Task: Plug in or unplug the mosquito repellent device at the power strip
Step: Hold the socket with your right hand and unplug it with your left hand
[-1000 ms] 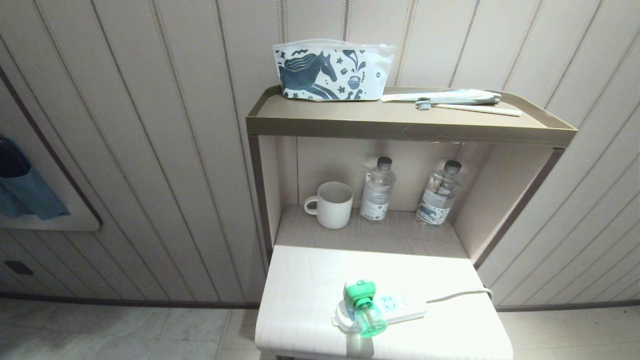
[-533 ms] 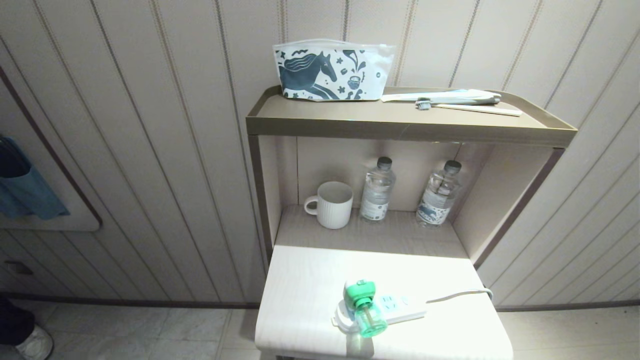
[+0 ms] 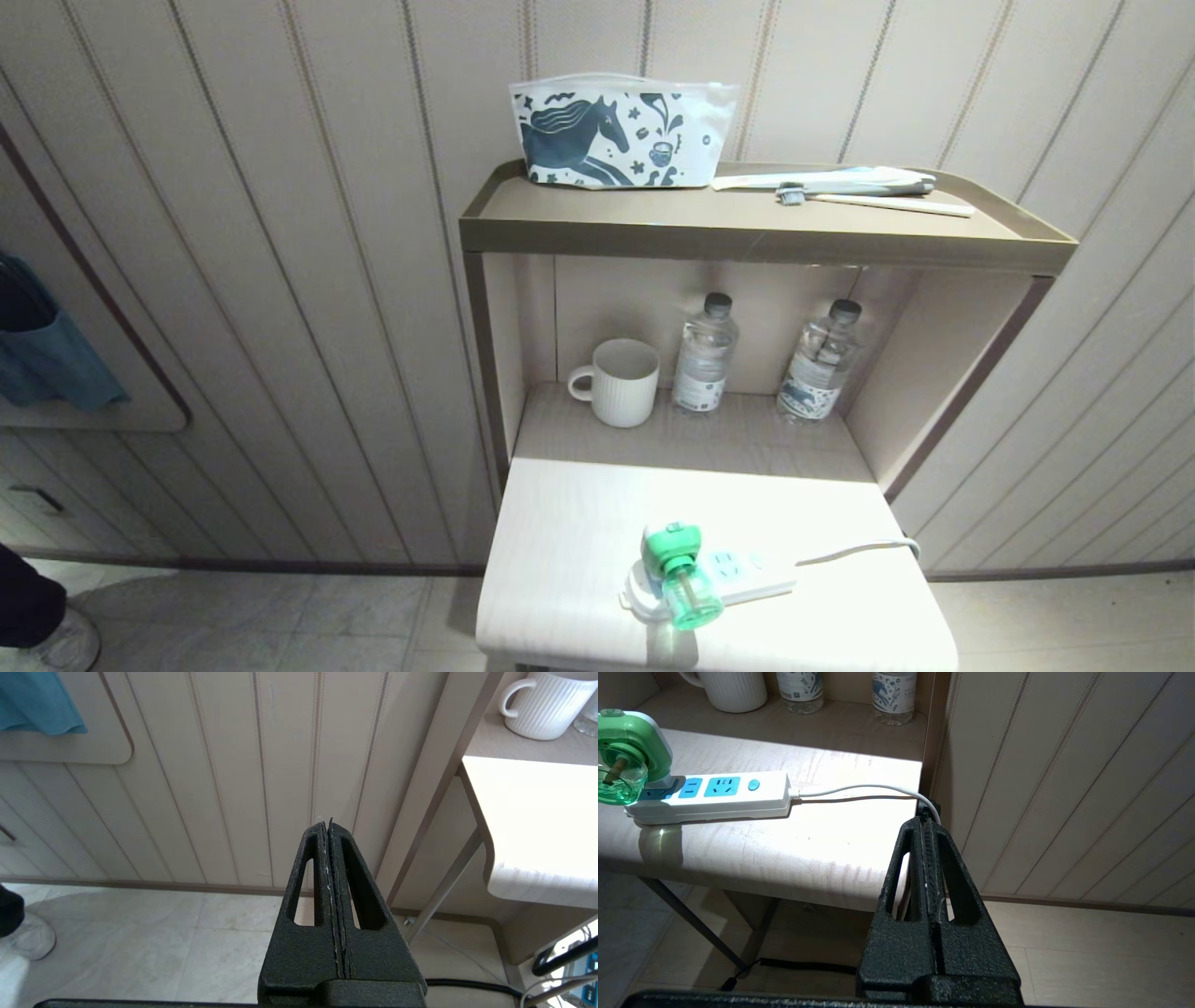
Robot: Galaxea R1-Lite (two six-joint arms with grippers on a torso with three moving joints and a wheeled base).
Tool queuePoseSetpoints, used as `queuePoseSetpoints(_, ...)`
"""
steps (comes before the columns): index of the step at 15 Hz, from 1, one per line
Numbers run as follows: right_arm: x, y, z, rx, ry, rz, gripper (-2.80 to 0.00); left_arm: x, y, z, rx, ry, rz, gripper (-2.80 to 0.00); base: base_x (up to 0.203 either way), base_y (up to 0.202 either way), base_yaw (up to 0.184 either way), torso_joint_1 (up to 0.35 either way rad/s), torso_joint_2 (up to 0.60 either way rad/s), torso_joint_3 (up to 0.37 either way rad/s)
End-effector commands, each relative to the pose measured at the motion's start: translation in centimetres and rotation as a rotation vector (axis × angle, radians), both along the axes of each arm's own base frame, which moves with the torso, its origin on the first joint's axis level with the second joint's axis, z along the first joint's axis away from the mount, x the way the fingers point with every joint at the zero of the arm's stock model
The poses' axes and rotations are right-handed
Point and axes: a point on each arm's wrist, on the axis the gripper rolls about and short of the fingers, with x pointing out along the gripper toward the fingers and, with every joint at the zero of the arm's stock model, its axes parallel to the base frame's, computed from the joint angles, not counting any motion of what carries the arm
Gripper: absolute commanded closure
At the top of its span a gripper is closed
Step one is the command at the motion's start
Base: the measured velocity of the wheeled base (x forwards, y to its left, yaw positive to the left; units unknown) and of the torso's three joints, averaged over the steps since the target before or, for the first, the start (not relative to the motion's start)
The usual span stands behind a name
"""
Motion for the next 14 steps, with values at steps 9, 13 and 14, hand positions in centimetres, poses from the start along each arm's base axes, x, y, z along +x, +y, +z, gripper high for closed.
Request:
queuePoseSetpoints(9, 0.02, 0.00, 0.00, -0.002, 0.003, 0.001, 0.00, 0.01, 0.00, 0.00, 0.000, 0.002, 0.001, 0.00, 0.000, 0.000, 0.000, 0.000, 0.00, 0.000)
queuePoseSetpoints(13, 0.02, 0.00, 0.00, -0.001, 0.003, 0.001, 0.00, 0.01, 0.00, 0.00, 0.000, 0.002, 0.001, 0.00, 0.000, 0.000, 0.000, 0.000, 0.00, 0.000)
queuePoseSetpoints(14, 0.02, 0.00, 0.00, -0.001, 0.003, 0.001, 0.00, 0.01, 0.00, 0.00, 0.000, 0.002, 0.001, 0.00, 0.000, 0.000, 0.000, 0.000, 0.00, 0.000)
